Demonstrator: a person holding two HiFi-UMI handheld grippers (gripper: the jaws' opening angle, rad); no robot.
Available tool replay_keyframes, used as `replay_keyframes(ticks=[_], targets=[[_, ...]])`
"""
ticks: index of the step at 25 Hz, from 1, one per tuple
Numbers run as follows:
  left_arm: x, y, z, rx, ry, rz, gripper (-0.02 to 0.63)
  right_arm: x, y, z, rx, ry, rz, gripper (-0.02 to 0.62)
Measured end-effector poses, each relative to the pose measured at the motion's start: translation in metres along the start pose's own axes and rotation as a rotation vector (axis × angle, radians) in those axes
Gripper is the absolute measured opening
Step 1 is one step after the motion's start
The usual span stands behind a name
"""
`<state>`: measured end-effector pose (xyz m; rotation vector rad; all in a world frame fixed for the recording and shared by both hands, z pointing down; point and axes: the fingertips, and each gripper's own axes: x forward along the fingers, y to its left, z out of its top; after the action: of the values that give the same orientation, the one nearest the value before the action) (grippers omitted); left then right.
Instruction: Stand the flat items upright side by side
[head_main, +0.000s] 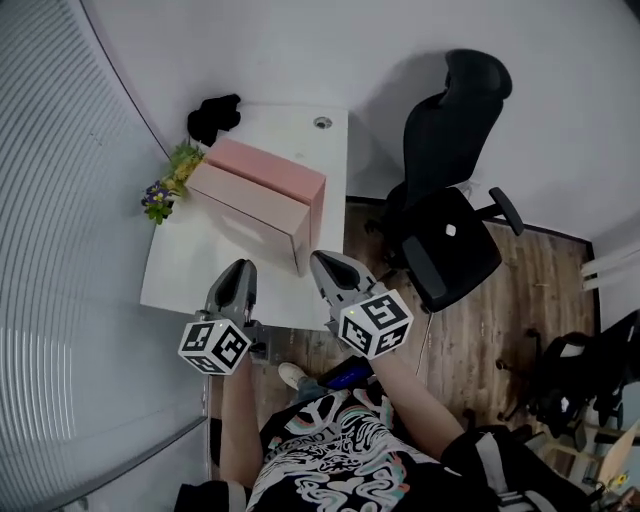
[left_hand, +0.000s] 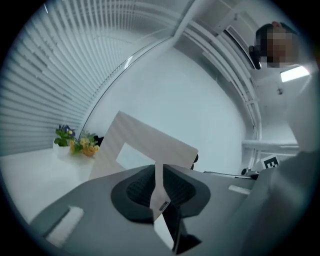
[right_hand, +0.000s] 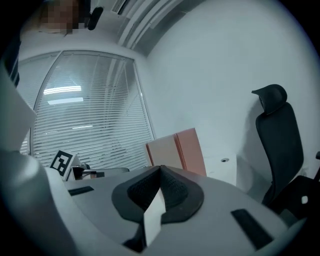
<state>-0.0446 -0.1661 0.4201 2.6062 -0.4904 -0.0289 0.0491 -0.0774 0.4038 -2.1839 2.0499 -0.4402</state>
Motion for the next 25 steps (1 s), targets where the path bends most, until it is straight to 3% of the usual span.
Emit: replay_keyframes(ticks=[3, 6, 10, 17, 25], targets=[[-0.01, -0.022, 0.013, 0.085, -0.028, 0.065, 0.002, -0.018, -0.006, 0.01, -0.028, -0.009, -0.031, 0.0], [-0.02, -0.046, 0.014, 0.162, -0.02, 0.126, 0.0, -0.037, -0.007, 0.02, -0.15, 0.011, -0.062, 0.0], [-0.032, -0.069, 0.005, 0.177, -0.014, 0.168, 0.0, -0.058, 0.002, 0.028, -0.291, 0.018, -0.041, 0.0], [-0.05, -0.1, -0.014, 0.212, -0.033, 0.229, 0.0, -0.097, -0.012, 0.023, -0.277, 0.009, -0.054, 0.0], [-0.059, -0.114, -0.014, 0.226, -0.042, 0.225, 0.0, -0.109, -0.013, 0.025, -0.315, 0.013, -0.087, -0.002]])
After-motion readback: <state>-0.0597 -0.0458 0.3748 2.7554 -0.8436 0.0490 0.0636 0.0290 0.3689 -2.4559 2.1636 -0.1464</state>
